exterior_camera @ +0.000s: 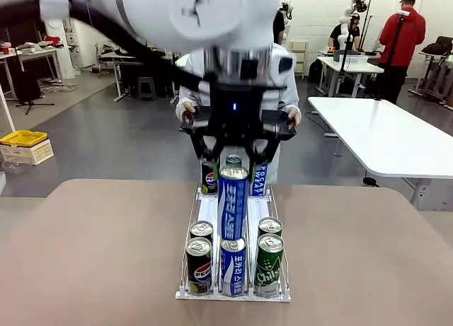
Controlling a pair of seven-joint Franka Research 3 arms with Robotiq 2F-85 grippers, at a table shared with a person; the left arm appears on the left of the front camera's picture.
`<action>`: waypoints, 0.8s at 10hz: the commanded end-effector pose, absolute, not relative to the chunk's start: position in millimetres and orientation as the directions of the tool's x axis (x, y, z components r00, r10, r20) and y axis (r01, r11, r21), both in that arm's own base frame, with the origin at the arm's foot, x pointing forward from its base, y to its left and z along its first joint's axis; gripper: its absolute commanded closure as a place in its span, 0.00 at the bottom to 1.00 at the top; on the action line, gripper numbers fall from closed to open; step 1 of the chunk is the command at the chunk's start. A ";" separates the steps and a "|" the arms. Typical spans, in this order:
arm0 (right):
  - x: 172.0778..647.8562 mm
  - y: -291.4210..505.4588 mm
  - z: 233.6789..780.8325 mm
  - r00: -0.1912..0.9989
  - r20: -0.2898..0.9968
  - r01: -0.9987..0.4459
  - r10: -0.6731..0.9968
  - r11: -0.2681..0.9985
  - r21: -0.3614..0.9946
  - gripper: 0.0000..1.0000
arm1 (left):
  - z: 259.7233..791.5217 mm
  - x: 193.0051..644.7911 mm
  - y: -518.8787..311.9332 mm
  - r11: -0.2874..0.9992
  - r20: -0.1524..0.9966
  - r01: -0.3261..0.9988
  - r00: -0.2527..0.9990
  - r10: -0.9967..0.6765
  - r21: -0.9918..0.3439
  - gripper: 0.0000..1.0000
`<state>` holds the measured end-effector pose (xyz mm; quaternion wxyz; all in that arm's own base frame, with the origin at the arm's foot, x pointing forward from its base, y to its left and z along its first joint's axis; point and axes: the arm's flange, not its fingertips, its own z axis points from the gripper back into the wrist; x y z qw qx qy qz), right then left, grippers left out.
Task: Retrieve and hand over the desired beverage to the person.
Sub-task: Pick up a can of the same type that the person held from the Automatic Can Dispenser.
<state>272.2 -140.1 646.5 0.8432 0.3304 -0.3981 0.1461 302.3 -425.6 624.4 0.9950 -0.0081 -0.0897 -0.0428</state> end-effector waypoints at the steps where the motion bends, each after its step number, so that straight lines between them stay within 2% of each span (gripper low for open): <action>1: 274.2 -140.3 647.7 0.628 0.778 -0.530 -0.022 0.720 0.448 0.00 | 658.9 311.2 -426.8 0.999 0.208 0.040 0.977 -0.037 -0.011 0.99; 5: 274.2 -140.3 647.7 0.628 0.778 -0.530 -0.022 0.720 0.448 0.00 | 688.1 355.3 -415.9 0.997 0.198 -0.076 0.977 0.079 -0.022 0.99; 8: 274.2 -140.3 647.7 0.628 0.778 -0.530 -0.022 0.720 0.448 0.00 | 687.6 372.6 -406.0 0.998 0.220 -0.053 0.974 0.060 -0.038 0.99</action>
